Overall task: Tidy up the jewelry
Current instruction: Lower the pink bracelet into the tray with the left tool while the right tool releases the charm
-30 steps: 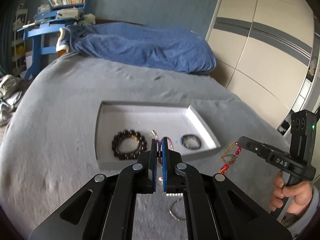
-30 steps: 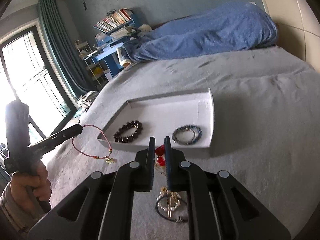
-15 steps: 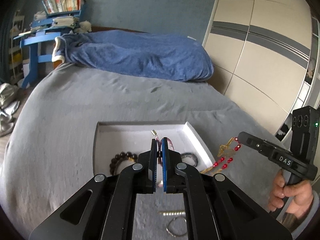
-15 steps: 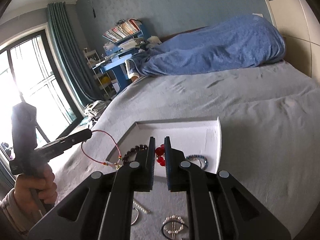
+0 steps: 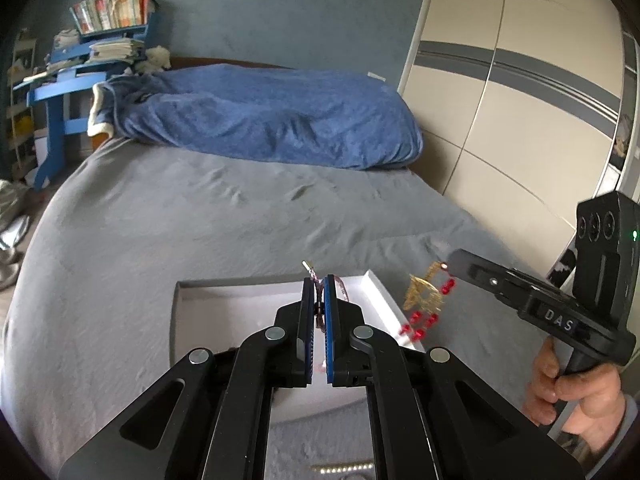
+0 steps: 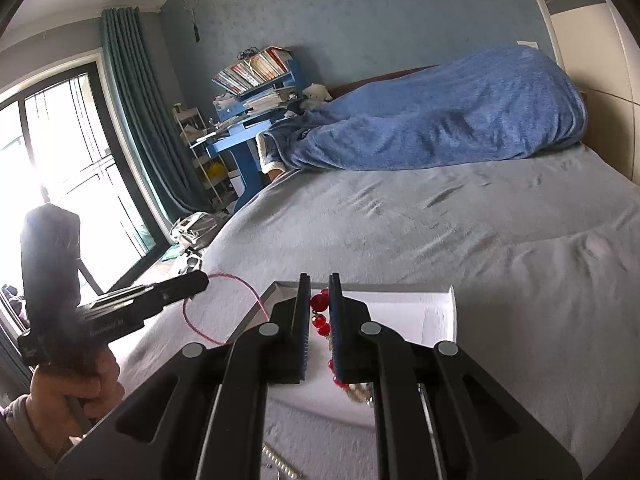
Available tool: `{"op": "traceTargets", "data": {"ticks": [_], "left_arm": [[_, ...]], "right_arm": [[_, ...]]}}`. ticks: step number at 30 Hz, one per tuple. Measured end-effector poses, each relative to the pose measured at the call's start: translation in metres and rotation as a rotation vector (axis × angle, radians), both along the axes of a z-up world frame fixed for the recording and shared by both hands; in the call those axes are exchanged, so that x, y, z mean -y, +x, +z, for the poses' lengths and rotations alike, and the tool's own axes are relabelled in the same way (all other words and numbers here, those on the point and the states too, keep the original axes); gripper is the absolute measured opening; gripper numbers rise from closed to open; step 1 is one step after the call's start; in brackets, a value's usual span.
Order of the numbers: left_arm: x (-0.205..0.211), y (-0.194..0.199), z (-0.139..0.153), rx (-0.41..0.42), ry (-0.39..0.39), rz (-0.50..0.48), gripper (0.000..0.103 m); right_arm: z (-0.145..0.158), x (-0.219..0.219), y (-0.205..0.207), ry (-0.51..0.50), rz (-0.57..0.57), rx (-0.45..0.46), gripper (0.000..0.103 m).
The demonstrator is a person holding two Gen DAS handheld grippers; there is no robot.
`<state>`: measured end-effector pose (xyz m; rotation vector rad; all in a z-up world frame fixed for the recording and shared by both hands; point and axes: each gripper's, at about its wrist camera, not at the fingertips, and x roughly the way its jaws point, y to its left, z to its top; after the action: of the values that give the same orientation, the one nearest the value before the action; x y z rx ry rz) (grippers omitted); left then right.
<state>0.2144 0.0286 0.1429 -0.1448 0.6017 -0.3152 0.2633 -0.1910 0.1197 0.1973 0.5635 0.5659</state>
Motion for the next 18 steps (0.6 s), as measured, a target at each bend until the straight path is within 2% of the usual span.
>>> {"op": "traceTargets", "data": {"ticks": [9, 18], "left_arm": [[0.010, 0.047, -0.030, -0.063, 0.042, 0.016, 0.005], [0.024, 0.094, -0.074, -0.157, 0.067, 0.011, 0.005]], "right_arm": [[-0.020, -0.014, 0.045, -0.046, -0.017, -0.042, 0.009], [-0.060, -0.029, 0.080, -0.105, -0.021, -0.113, 0.009]]}}
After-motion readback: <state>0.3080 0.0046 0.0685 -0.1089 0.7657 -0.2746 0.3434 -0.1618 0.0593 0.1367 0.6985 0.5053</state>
